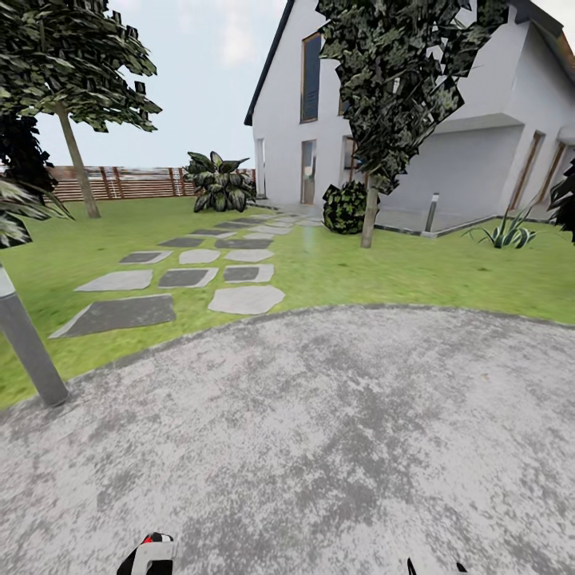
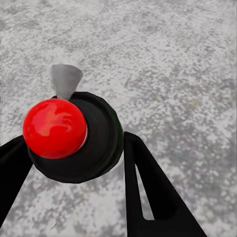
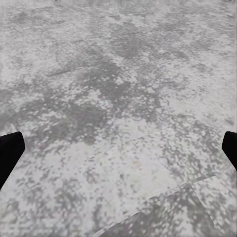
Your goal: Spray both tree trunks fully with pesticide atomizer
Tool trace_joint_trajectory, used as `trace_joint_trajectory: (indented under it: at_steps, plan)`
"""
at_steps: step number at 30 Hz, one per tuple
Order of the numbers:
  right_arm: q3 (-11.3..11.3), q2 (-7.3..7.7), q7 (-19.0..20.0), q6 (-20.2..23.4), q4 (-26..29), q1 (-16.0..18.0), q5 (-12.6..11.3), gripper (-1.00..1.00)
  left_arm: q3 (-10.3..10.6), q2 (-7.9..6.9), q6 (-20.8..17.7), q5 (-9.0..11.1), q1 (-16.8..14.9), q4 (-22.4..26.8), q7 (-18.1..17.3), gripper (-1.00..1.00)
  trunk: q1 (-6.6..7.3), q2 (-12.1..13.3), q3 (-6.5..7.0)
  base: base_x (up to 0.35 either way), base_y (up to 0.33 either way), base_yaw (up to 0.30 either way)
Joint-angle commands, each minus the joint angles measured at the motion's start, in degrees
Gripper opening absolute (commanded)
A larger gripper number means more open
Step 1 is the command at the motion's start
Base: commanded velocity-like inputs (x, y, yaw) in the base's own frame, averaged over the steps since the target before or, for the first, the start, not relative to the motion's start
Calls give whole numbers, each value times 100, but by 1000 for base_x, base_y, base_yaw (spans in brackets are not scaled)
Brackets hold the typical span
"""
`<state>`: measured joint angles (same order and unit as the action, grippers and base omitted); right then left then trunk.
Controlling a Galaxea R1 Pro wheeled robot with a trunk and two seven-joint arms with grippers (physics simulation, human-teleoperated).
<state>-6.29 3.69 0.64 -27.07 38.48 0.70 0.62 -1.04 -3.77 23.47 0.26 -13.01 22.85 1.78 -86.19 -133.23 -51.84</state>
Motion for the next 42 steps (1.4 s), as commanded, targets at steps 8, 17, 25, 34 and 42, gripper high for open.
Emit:
trace_joint_trajectory:
  at_steps: [8, 17, 25, 34, 42]
  plan:
    - [-4, 0, -2, 0, -7, 0, 0, 100, 7, 6, 0, 0, 0, 0, -2, -100, 154, 282, 126, 0, 0, 0]
    - [-4, 0, -2, 0, -7, 0, 0, 100, 8, 14, -9, 0, 0, -2, -4, -100, 154, 282, 126, 248, 53, 0]
    - [-4, 0, -2, 0, -7, 0, 0, 100, 8, 8, 0, 0, 0, -23, -11, -100, 154, 282, 126, 337, 3, 0]
    - [-1, 0, -9, 0, 1, 0, -2, 100, 8, 8, 0, 0, 0, -26, -11, -100, 154, 282, 126, 339, -50, 141]
    - [-6, 0, -12, 0, 8, 0, -9, 100, 8, 8, 0, 0, 0, -42, -9, -100, 154, 282, 126, 339, -83, 63]
